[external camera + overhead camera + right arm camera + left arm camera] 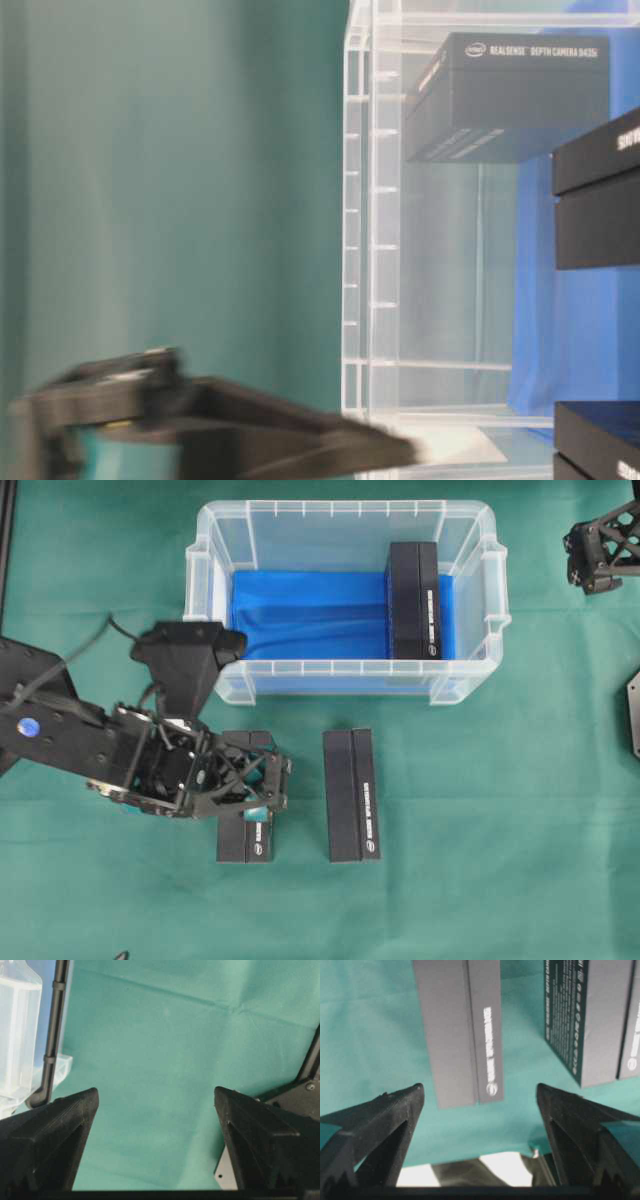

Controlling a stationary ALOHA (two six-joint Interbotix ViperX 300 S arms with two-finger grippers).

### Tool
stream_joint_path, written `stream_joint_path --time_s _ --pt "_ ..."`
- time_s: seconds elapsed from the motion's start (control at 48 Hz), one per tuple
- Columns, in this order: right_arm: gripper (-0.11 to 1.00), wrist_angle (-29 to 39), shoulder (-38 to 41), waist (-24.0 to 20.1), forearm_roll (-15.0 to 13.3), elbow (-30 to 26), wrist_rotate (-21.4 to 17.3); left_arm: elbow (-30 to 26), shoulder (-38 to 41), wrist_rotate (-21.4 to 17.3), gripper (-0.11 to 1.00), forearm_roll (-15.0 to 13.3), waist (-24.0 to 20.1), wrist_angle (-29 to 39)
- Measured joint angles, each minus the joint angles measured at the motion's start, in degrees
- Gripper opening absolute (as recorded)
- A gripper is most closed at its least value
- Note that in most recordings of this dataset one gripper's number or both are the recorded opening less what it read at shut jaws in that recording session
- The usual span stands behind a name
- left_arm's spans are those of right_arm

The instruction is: Take out the box from the case.

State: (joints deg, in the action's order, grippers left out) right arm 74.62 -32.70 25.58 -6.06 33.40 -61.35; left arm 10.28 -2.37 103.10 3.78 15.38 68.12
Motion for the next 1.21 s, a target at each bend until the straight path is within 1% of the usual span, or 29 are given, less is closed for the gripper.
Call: stream_joint_path --time_s 0.104,0.187,0.271,0.458,0.604,0.708,0.896,0.979,1.208 --pt "0.91 0.1 0.0 -0.1 0.0 0.0 0.0 -3.3 -0.5 0.1 0.93 0.3 -0.1 4.4" --pt "0.91 0.1 0.0 -0.1 -0.1 0.0 0.0 -5.2 -0.6 -0.1 0.93 0.5 -0.1 6.2" --pt "0.91 0.0 0.0 0.0 0.0 0.0 0.0 -5.8 -0.6 -0.1 0.93 0.6 -0.1 6.8" --pt "0.91 0.0 0.0 0.0 0.0 0.0 0.0 -5.2 -1.2 -0.2 0.93 0.6 0.3 6.9" --pt "0.91 0.0 -0.1 0.0 0.0 0.0 0.0 -1.4 -4.6 0.7 0.93 0.7 2.5 7.3" --pt "0.91 0.0 -0.1 -0.1 0.0 0.0 0.0 2.5 -8.4 2.8 0.93 0.7 5.1 7.6" --pt "0.91 0.0 -0.1 -0.1 0.1 0.0 -0.2 10.0 -17.0 8.9 0.93 0.6 9.0 9.0" --pt "0.91 0.0 0.0 -0.1 0.0 0.0 -0.2 12.5 -19.8 10.2 0.93 0.7 9.8 9.1" --pt "0.91 0.0 -0.1 0.0 0.0 0.0 -0.4 14.6 -22.3 9.6 0.93 1.7 9.1 9.8"
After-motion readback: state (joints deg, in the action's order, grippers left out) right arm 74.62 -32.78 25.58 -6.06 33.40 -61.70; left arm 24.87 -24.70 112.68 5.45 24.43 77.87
